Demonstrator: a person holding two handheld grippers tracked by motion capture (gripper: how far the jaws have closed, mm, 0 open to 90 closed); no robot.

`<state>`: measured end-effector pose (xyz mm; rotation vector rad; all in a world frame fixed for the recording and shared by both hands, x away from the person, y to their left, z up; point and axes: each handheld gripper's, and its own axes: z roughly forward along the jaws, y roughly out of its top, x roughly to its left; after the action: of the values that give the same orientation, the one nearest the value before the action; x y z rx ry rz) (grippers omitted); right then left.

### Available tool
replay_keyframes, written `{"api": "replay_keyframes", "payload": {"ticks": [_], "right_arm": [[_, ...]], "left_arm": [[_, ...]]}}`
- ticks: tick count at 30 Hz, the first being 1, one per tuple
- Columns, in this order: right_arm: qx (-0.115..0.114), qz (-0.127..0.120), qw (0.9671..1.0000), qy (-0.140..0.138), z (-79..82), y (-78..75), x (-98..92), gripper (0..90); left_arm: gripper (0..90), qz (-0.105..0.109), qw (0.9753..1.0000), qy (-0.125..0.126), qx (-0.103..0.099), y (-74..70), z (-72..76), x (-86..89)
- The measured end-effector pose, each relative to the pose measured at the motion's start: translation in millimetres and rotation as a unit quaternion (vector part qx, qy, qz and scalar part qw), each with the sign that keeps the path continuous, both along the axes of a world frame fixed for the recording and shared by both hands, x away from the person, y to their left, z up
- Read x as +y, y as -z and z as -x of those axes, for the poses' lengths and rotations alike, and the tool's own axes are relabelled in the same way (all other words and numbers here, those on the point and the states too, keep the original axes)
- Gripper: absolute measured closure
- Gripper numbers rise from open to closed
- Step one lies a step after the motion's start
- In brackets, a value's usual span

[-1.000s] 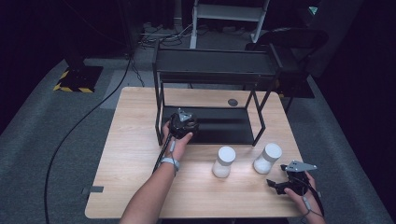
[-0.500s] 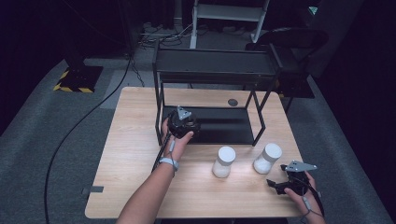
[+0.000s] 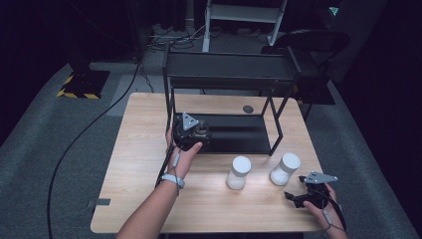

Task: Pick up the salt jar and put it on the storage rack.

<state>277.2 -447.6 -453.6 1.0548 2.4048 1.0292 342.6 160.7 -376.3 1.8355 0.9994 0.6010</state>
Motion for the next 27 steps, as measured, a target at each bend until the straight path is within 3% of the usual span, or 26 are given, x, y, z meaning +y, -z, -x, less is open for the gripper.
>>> {"api": "replay_keyframes", "payload": {"ticks": [11,16,27], "right_arm": [[0.000,0.000,1.0000,0.000,0.0,-0.1,0.1,2.8],[0.000,0.000,1.0000,-0.001,-0.4,-0.1,-0.1,2.8],[0.000,0.000,1.0000,-0.001,-0.4,-0.2,-0.1,2.8]], "left_arm": [[8.2,0.002,1.0000,0.000,-0.004,-14.4,31.4,15.0],[8.2,0.005,1.0000,0.005,0.003,-19.8,38.9,18.8],[8.1,0.002,1.0000,0.009,-0.002,-18.2,65.8,27.6]]}}
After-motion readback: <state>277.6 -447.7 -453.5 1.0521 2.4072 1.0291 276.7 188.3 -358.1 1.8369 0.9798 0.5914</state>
